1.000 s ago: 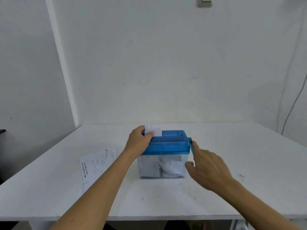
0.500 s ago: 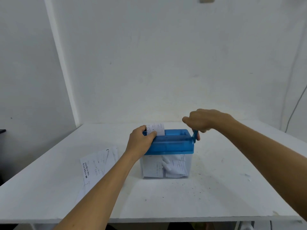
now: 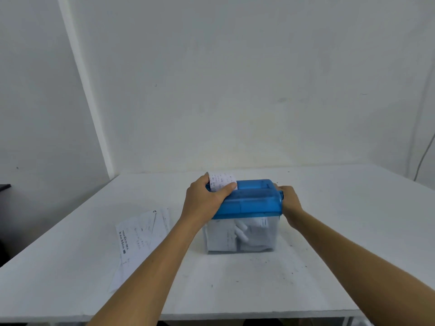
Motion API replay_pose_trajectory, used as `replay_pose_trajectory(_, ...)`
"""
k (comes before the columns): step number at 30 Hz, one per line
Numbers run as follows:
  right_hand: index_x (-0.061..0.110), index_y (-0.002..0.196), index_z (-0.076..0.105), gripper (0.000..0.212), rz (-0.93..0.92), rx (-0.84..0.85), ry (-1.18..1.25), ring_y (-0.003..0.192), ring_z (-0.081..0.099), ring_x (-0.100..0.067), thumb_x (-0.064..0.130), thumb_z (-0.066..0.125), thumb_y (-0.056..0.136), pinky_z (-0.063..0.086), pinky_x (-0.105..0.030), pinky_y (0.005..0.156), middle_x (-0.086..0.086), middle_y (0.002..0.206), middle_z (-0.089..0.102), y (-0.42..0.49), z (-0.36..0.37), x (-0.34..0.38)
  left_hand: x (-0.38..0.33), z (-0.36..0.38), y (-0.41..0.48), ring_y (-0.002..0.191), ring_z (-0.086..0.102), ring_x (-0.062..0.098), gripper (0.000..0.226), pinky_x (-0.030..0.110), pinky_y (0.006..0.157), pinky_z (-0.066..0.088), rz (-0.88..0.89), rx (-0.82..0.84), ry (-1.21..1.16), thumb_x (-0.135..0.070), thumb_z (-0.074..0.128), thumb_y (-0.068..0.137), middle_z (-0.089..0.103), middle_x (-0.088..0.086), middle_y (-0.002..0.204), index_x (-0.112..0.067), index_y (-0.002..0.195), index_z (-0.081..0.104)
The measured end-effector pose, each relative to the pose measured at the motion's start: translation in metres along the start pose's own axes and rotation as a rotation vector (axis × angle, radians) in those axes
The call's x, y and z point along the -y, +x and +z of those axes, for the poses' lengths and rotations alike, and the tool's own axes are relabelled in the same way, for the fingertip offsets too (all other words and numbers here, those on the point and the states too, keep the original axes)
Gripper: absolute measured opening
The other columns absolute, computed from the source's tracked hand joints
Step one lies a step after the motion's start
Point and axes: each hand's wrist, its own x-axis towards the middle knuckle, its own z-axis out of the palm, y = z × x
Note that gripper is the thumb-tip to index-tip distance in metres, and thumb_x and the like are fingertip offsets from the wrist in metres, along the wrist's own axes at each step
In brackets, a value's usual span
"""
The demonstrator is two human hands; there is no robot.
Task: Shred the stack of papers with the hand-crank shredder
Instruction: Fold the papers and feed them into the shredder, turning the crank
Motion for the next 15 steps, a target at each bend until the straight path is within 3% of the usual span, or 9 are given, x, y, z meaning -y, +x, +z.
replay_pose_trajectory(5,0.008,0.079,0.057,0.033,0.063,-0.062,-0.059,0.065,0.057,-0.018,0.025,0.045,0.104,0.048,-0.027,0.055,-0.010,0.079,0.064,-0.044,-0.008,-0.008,-0.006,0.002,-0.005,0.093,0.059,0.003,0.058,0.011,0.063,0.048,-0.003,-0.020,0.037,-0.059,0.083,0.069,0.064,-0.016,0.104,-0.025,0.112,0.064)
replay_pose_trajectory(8,0.012,0.080,0.061,0.031,-0.033,0.007,-0.079,0.061,0.058,-0.018,0.018,0.042,0.104,0.047,-0.023,0.052,-0.010,0.076,0.065,-0.077,-0.023,-0.009,-0.008,0.003,-0.004,0.093,0.058,0.006,0.059,0.013,0.066,0.048,-0.017,-0.023,0.063,-0.060,0.082,0.069,0.061,-0.016,0.105,-0.025,0.113,0.062)
replay_pose_trajectory(10,0.012,0.086,0.064,0.025,-0.097,0.036,-0.105,0.062,0.060,-0.017,0.014,0.045,0.102,0.051,-0.023,0.053,-0.010,0.079,0.066,-0.091,-0.033,-0.006,-0.007,0.004,-0.003,0.099,0.058,0.011,0.064,0.024,0.074,0.054,-0.035,-0.031,0.088,-0.064,0.081,0.067,0.060,-0.014,0.107,-0.024,0.114,0.062)
replay_pose_trajectory(12,0.008,0.090,0.063,0.018,-0.100,0.110,-0.118,0.066,0.062,-0.019,0.013,0.050,0.100,0.055,-0.025,0.058,-0.010,0.083,0.066,-0.098,-0.045,0.000,-0.005,0.004,-0.003,0.097,0.058,0.011,0.062,0.036,0.082,0.058,-0.042,-0.035,0.102,-0.066,0.081,0.066,0.061,-0.016,0.102,-0.026,0.108,0.061)
replay_pose_trajectory(15,0.006,0.090,0.060,0.015,-0.138,0.301,-0.141,0.070,0.061,-0.018,0.018,0.065,0.082,0.054,-0.026,0.065,-0.011,0.087,0.064,-0.110,-0.066,0.015,-0.004,0.003,-0.002,0.098,0.059,0.010,0.061,0.038,0.085,0.058,-0.036,-0.021,0.101,-0.069,0.081,0.064,0.061,-0.019,0.101,-0.030,0.107,0.061)
